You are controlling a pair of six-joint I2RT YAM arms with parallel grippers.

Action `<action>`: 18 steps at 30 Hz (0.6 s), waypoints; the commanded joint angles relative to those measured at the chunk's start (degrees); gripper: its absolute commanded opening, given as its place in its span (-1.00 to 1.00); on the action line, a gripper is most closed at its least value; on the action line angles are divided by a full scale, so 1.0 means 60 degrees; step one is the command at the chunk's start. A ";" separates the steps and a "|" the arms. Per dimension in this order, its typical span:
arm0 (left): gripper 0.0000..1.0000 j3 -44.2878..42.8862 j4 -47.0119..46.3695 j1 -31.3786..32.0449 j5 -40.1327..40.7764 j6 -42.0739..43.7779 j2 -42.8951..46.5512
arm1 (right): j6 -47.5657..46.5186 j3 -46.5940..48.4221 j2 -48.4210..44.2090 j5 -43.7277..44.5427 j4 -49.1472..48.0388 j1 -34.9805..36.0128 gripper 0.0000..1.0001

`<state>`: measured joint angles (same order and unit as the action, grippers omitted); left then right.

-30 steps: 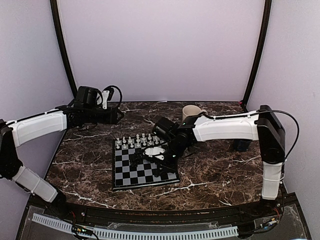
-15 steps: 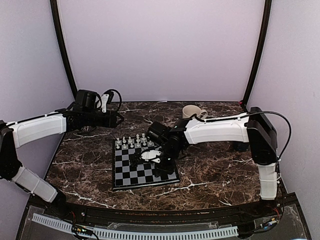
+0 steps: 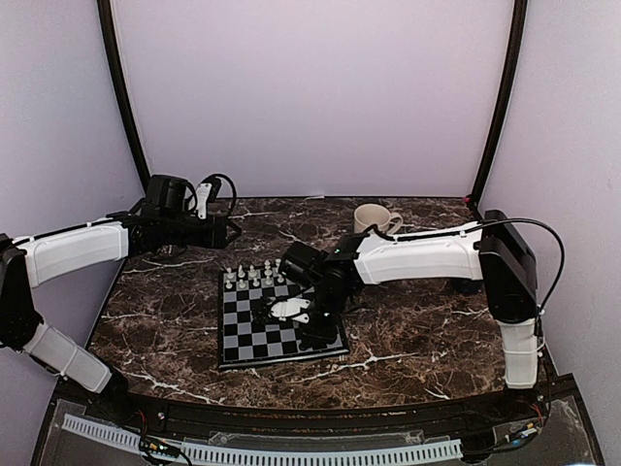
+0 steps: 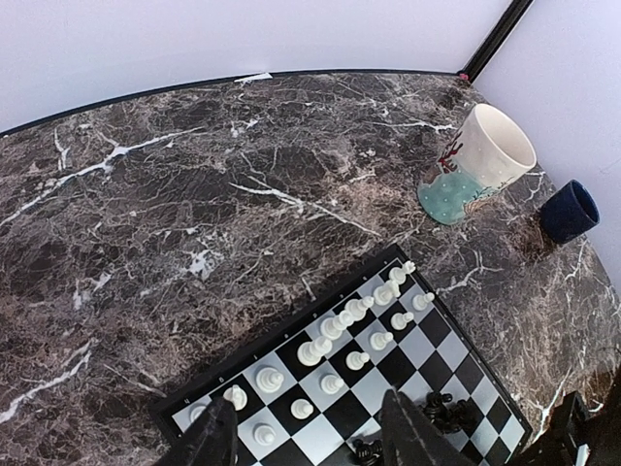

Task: Set up the chess pieces on the board
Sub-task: Place the bishop on c8.

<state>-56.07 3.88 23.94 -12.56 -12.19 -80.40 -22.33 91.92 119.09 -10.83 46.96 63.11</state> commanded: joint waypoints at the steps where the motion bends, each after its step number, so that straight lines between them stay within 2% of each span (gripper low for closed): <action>1: 0.06 0.0160 -0.0250 -0.0058 -0.0170 0.0018 0.0392 | -0.0063 -0.0100 0.0217 0.0089 0.0208 0.0163 -0.79; 18: 0.06 0.0165 -0.0237 -0.0073 -0.0332 0.0029 0.0407 | 0.0120 0.0060 0.0307 0.0278 0.0106 0.0181 -0.48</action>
<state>-55.86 3.38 23.88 -13.43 -12.19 -80.12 -22.02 91.92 119.74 -9.34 47.40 63.44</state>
